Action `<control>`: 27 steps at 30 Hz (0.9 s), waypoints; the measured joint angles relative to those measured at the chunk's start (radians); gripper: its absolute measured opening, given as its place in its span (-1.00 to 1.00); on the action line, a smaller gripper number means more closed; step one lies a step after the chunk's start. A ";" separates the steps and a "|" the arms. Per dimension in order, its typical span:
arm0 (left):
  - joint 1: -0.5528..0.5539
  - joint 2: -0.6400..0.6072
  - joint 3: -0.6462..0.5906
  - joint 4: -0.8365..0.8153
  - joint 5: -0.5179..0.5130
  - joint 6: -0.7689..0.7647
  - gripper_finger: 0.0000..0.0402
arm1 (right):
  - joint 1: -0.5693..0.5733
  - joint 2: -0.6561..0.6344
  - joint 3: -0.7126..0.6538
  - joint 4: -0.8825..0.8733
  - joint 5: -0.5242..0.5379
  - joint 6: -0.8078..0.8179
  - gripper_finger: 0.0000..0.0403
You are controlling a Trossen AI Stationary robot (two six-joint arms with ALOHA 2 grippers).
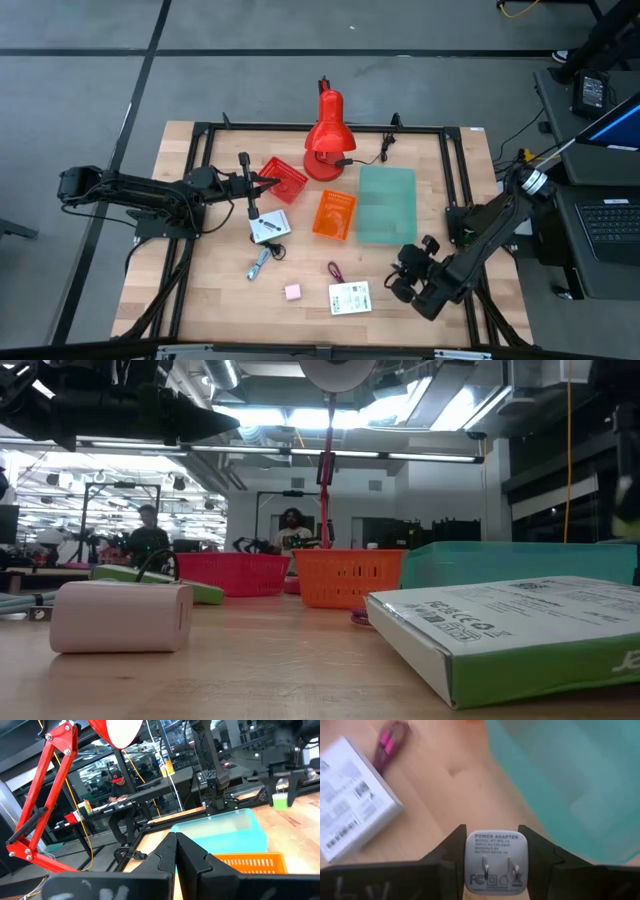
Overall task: Pick and place items into bin
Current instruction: Put the green charger adapter into the orange bin
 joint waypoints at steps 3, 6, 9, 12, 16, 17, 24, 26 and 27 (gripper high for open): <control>0.000 0.000 0.000 0.000 0.000 0.000 -0.98 | 0.000 -0.043 0.000 -0.018 0.049 -0.028 -0.39; 0.000 0.000 0.000 0.000 0.000 0.000 -0.98 | 0.000 -0.081 0.000 -0.013 0.109 -0.063 -0.39; 0.000 0.000 0.000 0.000 0.000 0.000 -0.98 | 0.000 -0.106 0.000 -0.002 0.176 -0.105 -0.39; 0.000 0.000 0.000 0.000 0.000 0.000 -0.98 | 0.005 -0.108 0.000 0.000 0.253 -0.136 -0.39; 0.000 0.000 0.000 0.000 0.000 0.000 -0.98 | 0.006 -0.108 0.000 0.005 0.321 -0.176 -0.39; 0.000 0.000 0.000 -0.001 0.000 0.000 -0.98 | 0.006 -0.108 0.000 0.009 0.341 -0.183 -0.39; 0.000 0.000 0.000 -0.001 0.000 0.000 -0.98 | 0.006 -0.108 -0.031 0.107 0.446 -0.216 -0.39; 0.000 0.000 0.000 -0.001 0.000 0.000 -0.98 | 0.006 -0.108 -0.073 0.194 0.458 -0.256 -0.39; 0.000 0.000 0.000 -0.002 0.000 0.000 -0.98 | 0.006 -0.108 -0.093 0.244 0.458 -0.271 -0.39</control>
